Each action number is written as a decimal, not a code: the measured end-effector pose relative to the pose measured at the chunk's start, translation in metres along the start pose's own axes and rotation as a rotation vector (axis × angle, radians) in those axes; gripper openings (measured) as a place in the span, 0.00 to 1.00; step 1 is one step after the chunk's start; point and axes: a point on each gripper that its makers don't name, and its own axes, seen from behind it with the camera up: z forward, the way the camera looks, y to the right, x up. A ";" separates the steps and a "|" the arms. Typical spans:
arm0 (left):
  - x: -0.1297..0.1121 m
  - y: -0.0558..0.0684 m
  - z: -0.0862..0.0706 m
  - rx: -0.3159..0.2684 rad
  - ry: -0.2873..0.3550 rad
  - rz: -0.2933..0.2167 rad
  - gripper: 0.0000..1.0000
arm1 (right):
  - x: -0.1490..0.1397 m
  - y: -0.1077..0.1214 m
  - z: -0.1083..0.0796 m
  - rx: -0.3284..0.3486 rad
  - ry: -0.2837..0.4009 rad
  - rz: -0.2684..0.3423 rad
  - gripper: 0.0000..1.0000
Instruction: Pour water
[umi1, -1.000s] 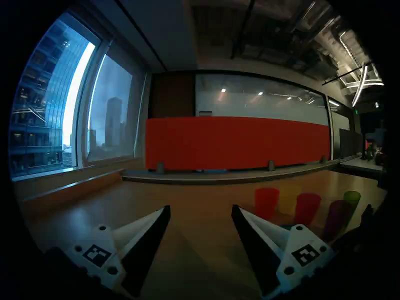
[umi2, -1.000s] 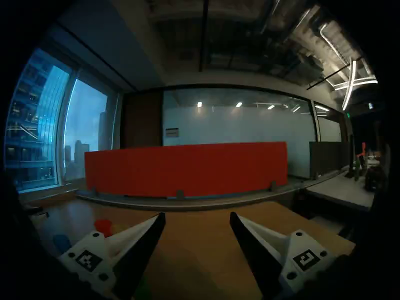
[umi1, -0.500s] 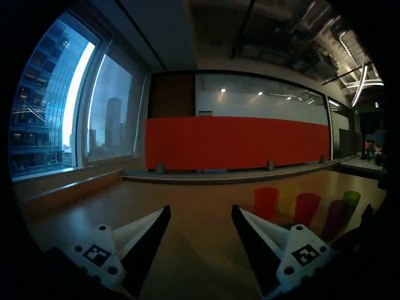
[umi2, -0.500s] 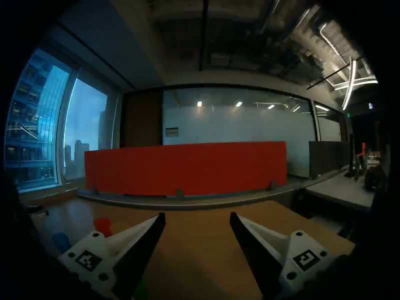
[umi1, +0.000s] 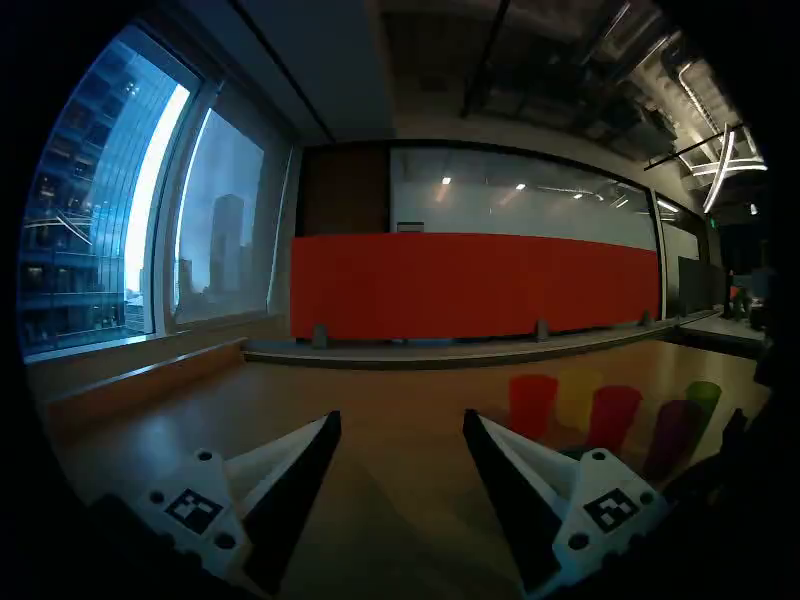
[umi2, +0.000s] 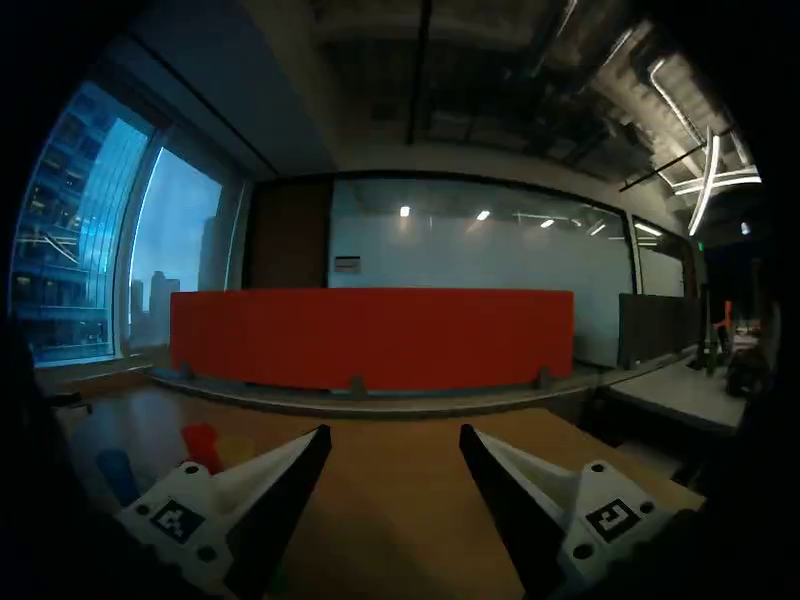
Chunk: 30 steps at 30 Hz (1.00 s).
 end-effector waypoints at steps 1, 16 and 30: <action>0.000 0.000 0.000 0.000 0.000 0.000 0.91 | -0.001 -0.001 0.001 0.001 0.002 -0.008 1.00; 0.000 0.000 0.000 0.000 0.000 0.000 0.91 | -0.035 -0.008 0.014 -0.009 0.010 -0.032 1.00; 0.000 -0.001 0.001 0.000 0.000 0.000 0.91 | -0.068 -0.003 0.019 -0.038 0.008 0.028 1.00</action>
